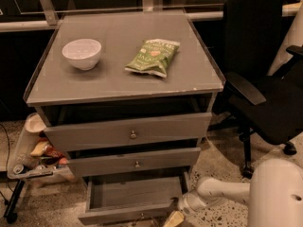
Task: Open bottom drawer
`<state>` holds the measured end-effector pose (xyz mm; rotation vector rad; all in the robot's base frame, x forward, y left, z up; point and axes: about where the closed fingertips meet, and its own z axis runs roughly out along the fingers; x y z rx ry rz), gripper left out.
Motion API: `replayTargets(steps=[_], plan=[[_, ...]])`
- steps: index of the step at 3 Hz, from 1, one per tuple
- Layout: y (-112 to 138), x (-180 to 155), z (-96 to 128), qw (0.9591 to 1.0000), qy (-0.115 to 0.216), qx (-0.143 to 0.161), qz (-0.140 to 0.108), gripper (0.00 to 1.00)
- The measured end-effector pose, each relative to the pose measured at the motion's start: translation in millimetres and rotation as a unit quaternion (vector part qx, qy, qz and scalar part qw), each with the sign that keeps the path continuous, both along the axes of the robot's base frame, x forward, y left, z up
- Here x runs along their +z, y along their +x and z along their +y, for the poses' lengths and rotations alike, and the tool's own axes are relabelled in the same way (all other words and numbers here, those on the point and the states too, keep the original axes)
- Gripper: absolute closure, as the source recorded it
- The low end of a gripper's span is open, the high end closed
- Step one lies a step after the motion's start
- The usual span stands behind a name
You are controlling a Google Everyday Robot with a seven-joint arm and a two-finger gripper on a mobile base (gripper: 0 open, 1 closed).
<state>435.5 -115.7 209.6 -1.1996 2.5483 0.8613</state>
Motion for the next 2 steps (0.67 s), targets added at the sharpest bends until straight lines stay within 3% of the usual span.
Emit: replayTargets(steps=[1, 2], plan=[[-19.8, -2.9, 0.7, 0.9998, 0.000, 0.015, 0.015, 0.00], [-19.5, 0.4, 0.9, 0.9998, 0.000, 0.015, 0.015, 0.00]])
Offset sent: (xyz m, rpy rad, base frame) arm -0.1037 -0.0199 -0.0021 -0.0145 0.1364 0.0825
